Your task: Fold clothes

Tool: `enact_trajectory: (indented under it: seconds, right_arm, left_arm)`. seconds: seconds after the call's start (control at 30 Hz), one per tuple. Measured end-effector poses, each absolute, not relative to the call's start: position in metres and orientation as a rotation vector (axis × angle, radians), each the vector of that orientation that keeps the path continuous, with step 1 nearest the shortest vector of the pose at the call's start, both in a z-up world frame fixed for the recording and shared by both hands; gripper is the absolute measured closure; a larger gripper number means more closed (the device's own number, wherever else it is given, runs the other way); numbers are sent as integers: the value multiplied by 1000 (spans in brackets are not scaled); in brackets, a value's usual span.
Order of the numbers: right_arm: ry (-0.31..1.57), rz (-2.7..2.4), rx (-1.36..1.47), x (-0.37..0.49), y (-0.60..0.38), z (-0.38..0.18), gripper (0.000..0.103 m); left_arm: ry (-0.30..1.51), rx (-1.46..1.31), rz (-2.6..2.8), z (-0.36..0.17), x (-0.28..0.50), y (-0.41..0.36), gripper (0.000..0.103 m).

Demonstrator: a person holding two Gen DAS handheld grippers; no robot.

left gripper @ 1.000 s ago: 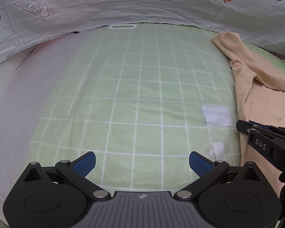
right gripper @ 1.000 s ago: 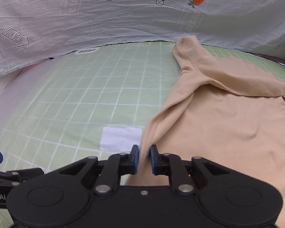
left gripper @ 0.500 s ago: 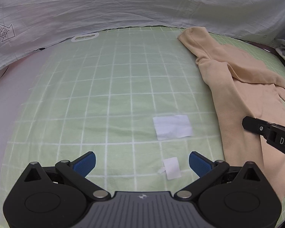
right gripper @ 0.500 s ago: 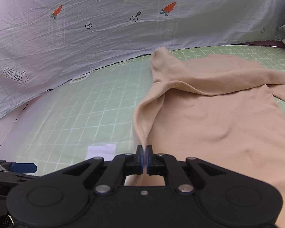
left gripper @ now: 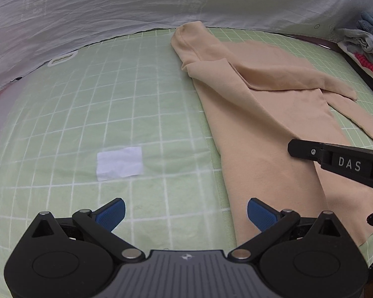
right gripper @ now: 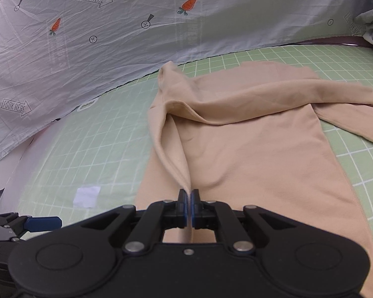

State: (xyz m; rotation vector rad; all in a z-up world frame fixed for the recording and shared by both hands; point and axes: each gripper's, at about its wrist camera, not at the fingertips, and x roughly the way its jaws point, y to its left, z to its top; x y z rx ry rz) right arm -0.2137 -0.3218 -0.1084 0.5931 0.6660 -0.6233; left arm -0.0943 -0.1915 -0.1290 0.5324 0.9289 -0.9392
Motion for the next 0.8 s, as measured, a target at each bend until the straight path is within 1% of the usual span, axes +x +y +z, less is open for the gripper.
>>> enact_trajectory:
  seconds: [0.17, 0.27, 0.4, 0.77, 0.8]
  right_arm:
    - [752, -584, 572, -218, -330, -124, 97]
    - [772, -561, 565, -226, -332, -127, 94]
    - [780, -554, 560, -235, -335, -127, 84]
    - [751, -621, 572, -260, -354, -118, 83]
    - [745, -635, 576, -263, -357, -117, 82]
  left_arm:
    - [955, 570, -896, -139, -112, -196, 0]
    - [981, 588, -866, -146, -118, -198, 0]
    - [1013, 590, -837, -152, -120, -198, 0]
    - [1025, 560, -806, -150, -118, -198, 0]
    - [1019, 552, -804, -148, -116, -199, 0]
